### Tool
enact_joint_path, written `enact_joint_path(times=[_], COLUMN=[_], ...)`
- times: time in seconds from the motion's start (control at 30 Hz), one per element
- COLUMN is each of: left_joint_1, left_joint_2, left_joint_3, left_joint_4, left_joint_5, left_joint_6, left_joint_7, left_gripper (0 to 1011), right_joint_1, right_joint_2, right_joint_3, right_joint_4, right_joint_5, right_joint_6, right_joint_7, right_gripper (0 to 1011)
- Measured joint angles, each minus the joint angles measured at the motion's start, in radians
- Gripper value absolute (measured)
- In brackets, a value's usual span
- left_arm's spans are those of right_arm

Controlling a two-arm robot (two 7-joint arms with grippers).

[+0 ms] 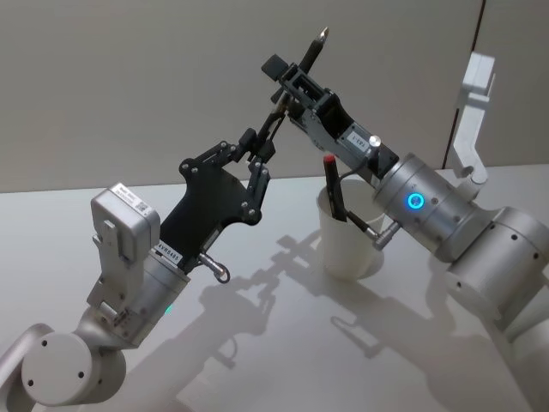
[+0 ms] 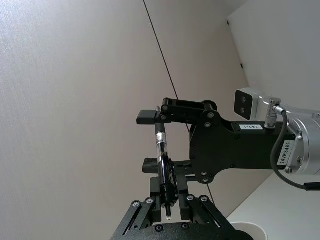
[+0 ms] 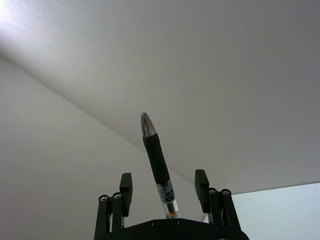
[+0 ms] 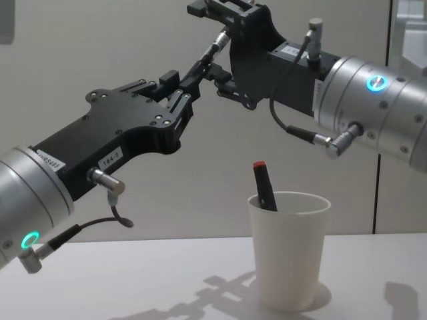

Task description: Place the pen into the pen holder.

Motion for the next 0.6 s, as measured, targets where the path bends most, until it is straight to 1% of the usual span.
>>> enact_joint_path(times=[0.1,0.23,0.3,0.37,0.4,0.43,0.53,0.57,0.6], left_joint_1=[0.000,0.000,0.000,0.000,0.000,0.000,0.000,0.000,0.000], left_joint_2=[0.000,0.000,0.000,0.000,0.000,0.000,0.000,0.000,0.000], left_joint_3=[0.000,0.000,0.000,0.000,0.000,0.000,0.000,0.000,0.000], left_joint_4=[0.000,0.000,0.000,0.000,0.000,0.000,0.000,0.000,0.000], left_joint_5=[0.000,0.000,0.000,0.000,0.000,0.000,0.000,0.000,0.000], left_joint_6=[0.000,0.000,0.000,0.000,0.000,0.000,0.000,0.000,0.000], left_joint_7=[0.000,0.000,0.000,0.000,0.000,0.000,0.000,0.000,0.000], left_gripper=[185,186,186,186,186,186,186,185,185], right_joint_1=[0.001,0.002,0.003,0.003,0.004,0.004,0.004,0.004,0.004], right_joint_2=[0.000,0.000,0.001,0.000,0.000,0.000,0.001,0.001,0.001], right_joint_3=[0.000,-0.001,-0.001,-0.001,-0.001,-0.001,-0.002,-0.002,-0.002], right_joint_4=[0.001,0.001,0.002,0.002,0.002,0.002,0.002,0.003,0.003], right_joint_5=[-0.001,-0.004,-0.005,-0.006,-0.006,-0.006,-0.007,-0.007,-0.007], right_joint_6=[0.000,-0.001,-0.001,-0.001,-0.001,-0.001,-0.001,-0.001,-0.001], right_joint_7=[0.001,0.002,0.002,0.002,0.003,0.003,0.003,0.003,0.003], right_gripper=[719,579,538,458,446,375,313,254,242])
